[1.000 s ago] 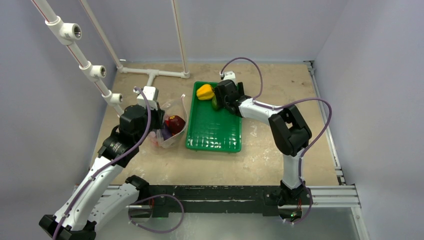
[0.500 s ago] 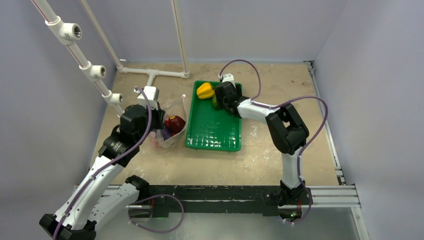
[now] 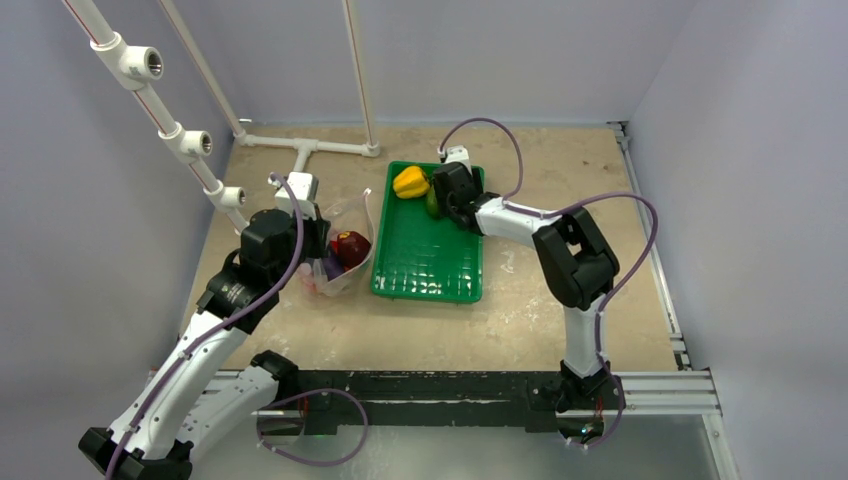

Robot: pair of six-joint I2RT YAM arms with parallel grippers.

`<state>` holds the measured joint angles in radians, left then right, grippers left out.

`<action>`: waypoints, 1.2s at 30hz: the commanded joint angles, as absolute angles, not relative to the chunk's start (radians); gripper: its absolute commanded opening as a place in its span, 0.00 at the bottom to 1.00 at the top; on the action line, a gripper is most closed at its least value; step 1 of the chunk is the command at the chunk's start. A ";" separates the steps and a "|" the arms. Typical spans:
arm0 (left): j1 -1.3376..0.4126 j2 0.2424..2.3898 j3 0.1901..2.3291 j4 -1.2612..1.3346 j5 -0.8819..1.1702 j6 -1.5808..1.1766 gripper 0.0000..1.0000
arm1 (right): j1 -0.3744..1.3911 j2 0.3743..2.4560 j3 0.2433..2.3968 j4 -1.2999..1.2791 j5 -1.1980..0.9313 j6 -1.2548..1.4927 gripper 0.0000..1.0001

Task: Place the food in the zip-top bag and seal the zipper
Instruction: Pick up the fake fruit from the bin.

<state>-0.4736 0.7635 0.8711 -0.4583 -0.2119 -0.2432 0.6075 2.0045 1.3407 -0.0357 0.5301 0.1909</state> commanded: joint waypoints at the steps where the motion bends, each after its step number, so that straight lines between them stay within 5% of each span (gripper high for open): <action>1: -0.476 0.762 0.871 -0.432 -0.206 -0.245 0.00 | 0.603 1.929 1.342 -0.062 0.521 0.209 0.35; 36: -0.476 0.764 0.871 -0.434 -0.210 -0.246 0.00 | 0.851 1.400 1.331 -0.102 0.349 0.190 0.35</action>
